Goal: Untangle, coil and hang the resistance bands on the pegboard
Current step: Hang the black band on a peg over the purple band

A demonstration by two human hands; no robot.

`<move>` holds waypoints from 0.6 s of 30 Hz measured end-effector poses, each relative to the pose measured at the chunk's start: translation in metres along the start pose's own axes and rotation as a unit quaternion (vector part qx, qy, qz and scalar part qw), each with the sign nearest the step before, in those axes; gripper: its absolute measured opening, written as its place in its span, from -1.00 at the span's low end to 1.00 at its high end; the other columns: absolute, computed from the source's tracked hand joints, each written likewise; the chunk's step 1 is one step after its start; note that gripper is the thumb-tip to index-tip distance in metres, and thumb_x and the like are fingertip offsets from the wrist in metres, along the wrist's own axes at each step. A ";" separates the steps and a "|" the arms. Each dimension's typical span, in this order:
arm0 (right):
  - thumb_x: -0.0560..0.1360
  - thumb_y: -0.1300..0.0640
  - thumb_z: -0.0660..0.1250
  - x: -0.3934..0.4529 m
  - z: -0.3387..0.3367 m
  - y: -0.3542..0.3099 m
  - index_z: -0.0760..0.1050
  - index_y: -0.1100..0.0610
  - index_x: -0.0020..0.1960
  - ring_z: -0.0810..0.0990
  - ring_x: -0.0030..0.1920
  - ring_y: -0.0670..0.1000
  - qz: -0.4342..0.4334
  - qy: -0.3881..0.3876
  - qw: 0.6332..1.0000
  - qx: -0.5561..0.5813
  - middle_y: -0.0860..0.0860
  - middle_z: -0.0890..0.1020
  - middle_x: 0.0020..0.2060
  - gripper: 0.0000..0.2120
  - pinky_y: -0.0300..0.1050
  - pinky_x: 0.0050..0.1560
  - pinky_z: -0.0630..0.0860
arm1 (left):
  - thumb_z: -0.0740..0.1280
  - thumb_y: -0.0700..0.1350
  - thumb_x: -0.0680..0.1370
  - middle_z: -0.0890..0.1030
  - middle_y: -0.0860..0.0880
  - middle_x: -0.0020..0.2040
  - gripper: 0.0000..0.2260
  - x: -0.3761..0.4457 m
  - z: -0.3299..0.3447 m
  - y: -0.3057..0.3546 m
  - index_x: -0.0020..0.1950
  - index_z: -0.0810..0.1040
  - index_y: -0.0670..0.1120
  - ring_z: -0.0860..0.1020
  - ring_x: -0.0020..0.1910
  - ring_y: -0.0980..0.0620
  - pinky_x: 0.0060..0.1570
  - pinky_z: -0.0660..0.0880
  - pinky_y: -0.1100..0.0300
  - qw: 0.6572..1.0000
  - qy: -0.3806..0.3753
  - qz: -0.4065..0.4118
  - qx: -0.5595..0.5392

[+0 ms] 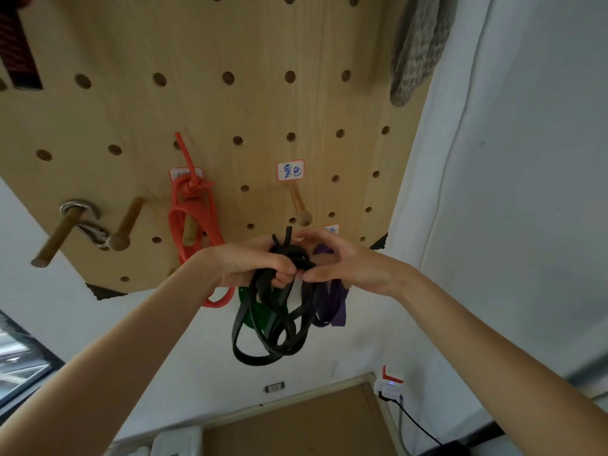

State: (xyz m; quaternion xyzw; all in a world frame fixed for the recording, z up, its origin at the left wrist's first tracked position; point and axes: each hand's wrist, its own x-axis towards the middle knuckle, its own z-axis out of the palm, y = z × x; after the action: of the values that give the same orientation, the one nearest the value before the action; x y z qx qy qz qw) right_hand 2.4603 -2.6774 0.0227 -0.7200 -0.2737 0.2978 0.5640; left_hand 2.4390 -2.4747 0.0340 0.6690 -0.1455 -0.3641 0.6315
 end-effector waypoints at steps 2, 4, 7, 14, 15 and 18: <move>0.41 0.26 0.42 0.001 -0.007 -0.006 0.34 0.02 0.34 0.57 0.13 -0.01 -0.011 0.008 1.000 0.014 -0.04 0.51 0.16 -0.45 -0.09 0.27 0.42 | 0.38 -0.24 0.39 0.49 0.02 -0.31 -0.77 -0.001 -0.004 0.010 0.03 0.54 -0.15 0.40 -0.41 0.17 -0.35 0.43 0.35 1.000 -0.002 0.028 -0.006; 0.42 0.26 0.41 0.003 -0.011 -0.013 0.39 0.03 0.28 0.58 0.13 0.03 -0.019 0.019 0.999 -0.040 -0.03 0.53 0.15 -0.52 -0.09 0.23 0.47 | 0.33 -0.26 0.43 0.51 0.05 -0.32 -0.87 0.000 -0.007 0.022 -0.07 0.59 -0.10 0.41 -0.41 0.19 -0.36 0.42 0.38 0.999 -0.007 0.034 0.014; 0.40 0.19 0.44 0.004 -0.013 -0.023 0.46 -0.05 0.17 0.59 0.09 -0.07 -0.036 0.034 0.994 -0.095 -0.08 0.60 0.06 -0.61 -0.15 0.18 0.49 | 0.27 -0.26 0.48 0.52 0.07 -0.37 -0.89 0.003 -0.008 0.036 -0.13 0.57 -0.11 0.42 -0.42 0.21 -0.36 0.41 0.40 0.998 -0.035 0.032 0.042; 0.45 0.22 0.36 0.008 -0.003 -0.029 0.39 -0.02 0.19 0.54 0.05 -0.10 -0.012 -0.003 0.976 -0.217 0.06 0.57 0.05 -0.63 -0.28 0.03 0.47 | 0.37 -0.17 0.41 0.52 -0.08 -0.24 -0.67 0.003 -0.017 0.026 0.14 0.49 -0.25 0.45 -0.39 0.17 -0.37 0.47 0.33 0.999 -0.036 -0.029 -0.005; 0.45 0.26 0.36 0.010 0.000 -0.027 0.35 -0.03 0.27 0.51 0.09 -0.13 -0.012 -0.025 0.977 -0.211 0.04 0.54 0.10 -0.54 -0.32 0.06 0.45 | 0.39 -0.14 0.40 0.49 -0.14 -0.21 -0.58 0.004 -0.017 0.023 0.21 0.46 -0.27 0.45 -0.38 0.15 -0.37 0.48 0.29 0.999 -0.026 -0.041 0.012; 0.44 0.32 0.36 0.009 0.006 -0.023 0.34 -0.01 0.35 0.51 0.15 -0.14 -0.014 -0.037 0.989 -0.140 0.00 0.55 0.13 -0.46 -0.34 0.16 0.44 | 0.41 -0.09 0.37 0.41 -0.20 -0.16 -0.37 0.003 -0.015 0.019 0.34 0.31 -0.32 0.44 -0.39 0.13 -0.36 0.47 0.27 0.998 -0.001 -0.055 0.040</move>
State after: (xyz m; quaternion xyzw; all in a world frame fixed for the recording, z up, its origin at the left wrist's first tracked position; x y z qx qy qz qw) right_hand 2.4604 -2.6624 0.0427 -0.7764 -0.3432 0.2750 0.4515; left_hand 2.4565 -2.4683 0.0500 0.7003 -0.1238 -0.3931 0.5829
